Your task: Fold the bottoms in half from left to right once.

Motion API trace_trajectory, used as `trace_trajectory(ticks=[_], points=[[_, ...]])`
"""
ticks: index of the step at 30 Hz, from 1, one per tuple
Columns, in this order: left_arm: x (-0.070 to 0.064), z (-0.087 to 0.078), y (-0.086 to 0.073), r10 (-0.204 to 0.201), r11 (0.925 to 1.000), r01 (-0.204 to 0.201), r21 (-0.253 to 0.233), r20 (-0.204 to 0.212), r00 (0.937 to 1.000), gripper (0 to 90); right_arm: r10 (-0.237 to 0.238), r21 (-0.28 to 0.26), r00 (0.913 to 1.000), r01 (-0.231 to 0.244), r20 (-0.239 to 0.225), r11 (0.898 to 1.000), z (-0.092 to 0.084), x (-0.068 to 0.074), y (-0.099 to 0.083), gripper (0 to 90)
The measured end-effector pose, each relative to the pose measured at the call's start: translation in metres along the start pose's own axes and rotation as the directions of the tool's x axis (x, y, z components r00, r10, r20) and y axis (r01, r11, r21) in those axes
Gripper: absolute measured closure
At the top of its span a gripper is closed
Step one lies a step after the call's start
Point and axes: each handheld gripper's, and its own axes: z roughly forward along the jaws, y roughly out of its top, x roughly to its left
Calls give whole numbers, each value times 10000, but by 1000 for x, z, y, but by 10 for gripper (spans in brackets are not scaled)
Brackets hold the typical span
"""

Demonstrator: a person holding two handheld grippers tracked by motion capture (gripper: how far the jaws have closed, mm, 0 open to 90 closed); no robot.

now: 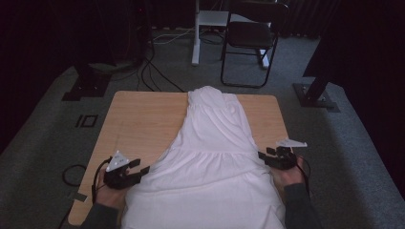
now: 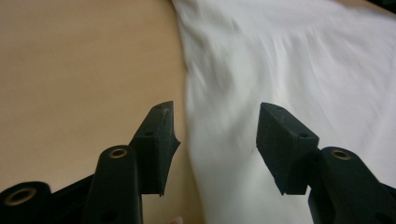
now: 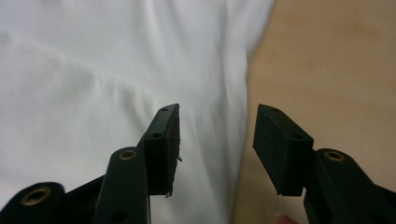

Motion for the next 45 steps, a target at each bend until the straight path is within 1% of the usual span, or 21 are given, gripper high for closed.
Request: trace_trajectory(ticks=[1, 3, 5, 7, 10, 12, 15, 16, 18, 20, 21, 23, 24, 26, 30, 34, 36, 40, 42, 44, 45], points=[[2, 8, 8, -4, 10000, 4, 3, -20, 10000, 464, -72, -29, 9998, 71, -209, 10000, 7, -1, 9, 650], [6, 27, 21, 7, 9999, -8, 165, 41, 10000, 465, -200, 24, 9985, 201, -512, 9998, 26, -3, 26, 734], [7, 50, 30, 4, 9988, -16, 497, 231, 9997, 465, -80, 291, 9978, 100, -662, 9995, 49, -6, 40, 726], [5, 72, 34, 42, 9962, -78, 864, 419, 9991, 465, 175, 335, 9983, -157, -562, 9993, 69, -8, 51, 617], [0, 99, 33, 88, 9893, -163, 1448, 525, 9986, 464, 615, 706, 9959, -568, -662, 9959, 96, -12, 62, 521], [-3, 113, 29, 64, 9846, -161, 1738, 559, 9984, 461, 573, 963, 9969, -519, -537, 9940, 109, -10, 65, 496], [-6, 123, 24, -90, 9817, -33, 1906, 637, 9979, 458, 477, 1302, 9980, -421, -406, 9906, 122, -5, 68, 530], [-8, 125, 22, -70, 9804, -56, 1971, 633, 9980, 457, 369, 1537, 9989, -318, -304, 9876, 125, -4, 68, 629], [-11, 127, 20, -62, 9795, -52, 2012, 559, 9984, 451, -233, 1750, 9995, 262, -190, 9842, 125, 0, 70, 865], [-12, 127, 17, -145, 9808, 48, 1948, 481, 9987, 448, -870, 1138, 9935, 783, 734, 9904, 112, 5, 77, 898], [-12, 127, 15, -216, 9814, 115, 1914, 508, 9985, 448, -839, 538, 9902, 783, 1117, 9955, 101, 6, 81, 898], [-13, 128, 11, -210, 9800, 100, 1985, 531, 9984, 447, -875, -311, 9664, 978, 2415, 9947, 82, 4, 87, 898], [-13, 128, 9, -179, 9819, 84, 1894, 484, 9987, 444, -550, -559, 9633, 721, 2627, 9958, 76, 0, 87, 897], [-15, 127, 8, -196, 9834, 111, 1813, 453, 9988, 444, -185, -344, 9649, 285, 2618, 9990, 76, -10, 83, 895], [-15, 123, 13, 97, 9792, -165, 2021, 348, 9993, 437, -188, 549, 9692, 55, 2456, 9985, 96, -17, 62, 892], [-5, 117, 34, -30, 9912, 48, 1322, -137, 9999, 408, -40, 924, 9736, -176, 2280, 9956, 109, -20, 50, 891], [-3, 123, 45, -121, 9926, 150, 1208, -250, 9996, 405, -12, 1078, 9746, -235, 2237, 9939, 113, -21, 48, 890], [-7, 157, 50, 32, 9832, 41, 1825, -394, 9992, 397, 137, 1018, 9755, -369, 2195, 9941, 113, -22, 47, 888], [-11, 169, 47, 309, 9821, -177, 1877, -676, 9972, 453, 220, 973, 9754, -443, 2193, 9943, 113, -22, 46, 888], [-13, 174, 42, 293, 9786, -178, 2050, -533, 9981, 550, 250, 893, 9751, -457, 2203, 9950, 112, -21, 45, 888], [-14, 173, 39, 400, 9814, -303, 1898, -475, 9981, 633, 329, 829, 9759, -519, 2156, 9952, 112, -20, 43, 888]])
